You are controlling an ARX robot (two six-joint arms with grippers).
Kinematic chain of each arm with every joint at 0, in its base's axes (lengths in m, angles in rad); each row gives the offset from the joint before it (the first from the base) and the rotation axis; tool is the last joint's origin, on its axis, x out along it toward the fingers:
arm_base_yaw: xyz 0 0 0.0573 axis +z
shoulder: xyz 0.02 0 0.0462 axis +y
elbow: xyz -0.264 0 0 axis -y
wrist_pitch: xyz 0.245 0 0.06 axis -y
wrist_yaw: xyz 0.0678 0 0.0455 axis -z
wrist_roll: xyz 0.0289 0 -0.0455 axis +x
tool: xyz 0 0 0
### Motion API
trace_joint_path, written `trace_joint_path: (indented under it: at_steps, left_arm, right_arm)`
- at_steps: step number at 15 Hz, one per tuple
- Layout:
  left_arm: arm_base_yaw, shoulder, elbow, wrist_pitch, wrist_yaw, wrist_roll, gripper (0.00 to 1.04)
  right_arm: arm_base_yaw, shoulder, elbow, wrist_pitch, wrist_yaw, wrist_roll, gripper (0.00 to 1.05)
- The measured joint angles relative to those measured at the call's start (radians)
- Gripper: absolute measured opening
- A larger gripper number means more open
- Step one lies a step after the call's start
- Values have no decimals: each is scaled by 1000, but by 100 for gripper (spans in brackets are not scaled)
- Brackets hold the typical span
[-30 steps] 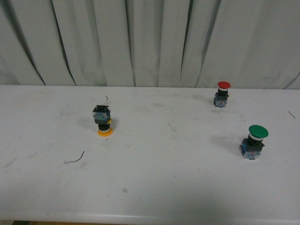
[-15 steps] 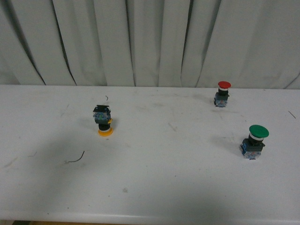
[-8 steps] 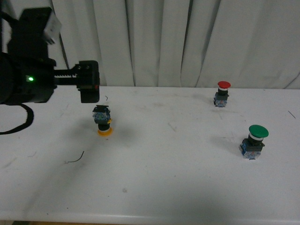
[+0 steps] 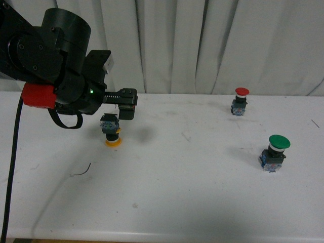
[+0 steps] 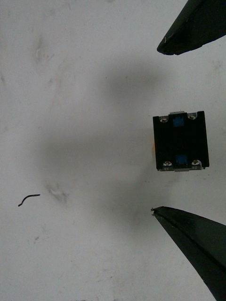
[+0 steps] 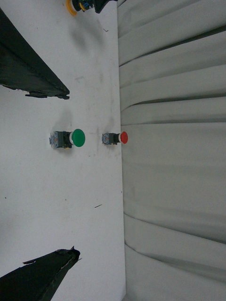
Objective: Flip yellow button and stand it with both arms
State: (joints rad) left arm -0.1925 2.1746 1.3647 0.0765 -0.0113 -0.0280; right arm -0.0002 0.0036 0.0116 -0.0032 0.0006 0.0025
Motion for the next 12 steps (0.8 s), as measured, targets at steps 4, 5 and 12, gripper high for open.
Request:
trace_joint_path:
  at_steps: [4, 5, 12]
  left_arm:
    - [6, 63, 10, -10, -16, 43, 98]
    - [6, 72, 10, -8, -16, 47, 98]
    - [7, 91, 31, -2, -27, 55, 98]
  right_arm:
    - [0, 0, 0, 0, 0, 0, 98]
    - [0, 0, 0, 0, 0, 0, 98]
    - [0, 0, 0, 0, 0, 0, 98]
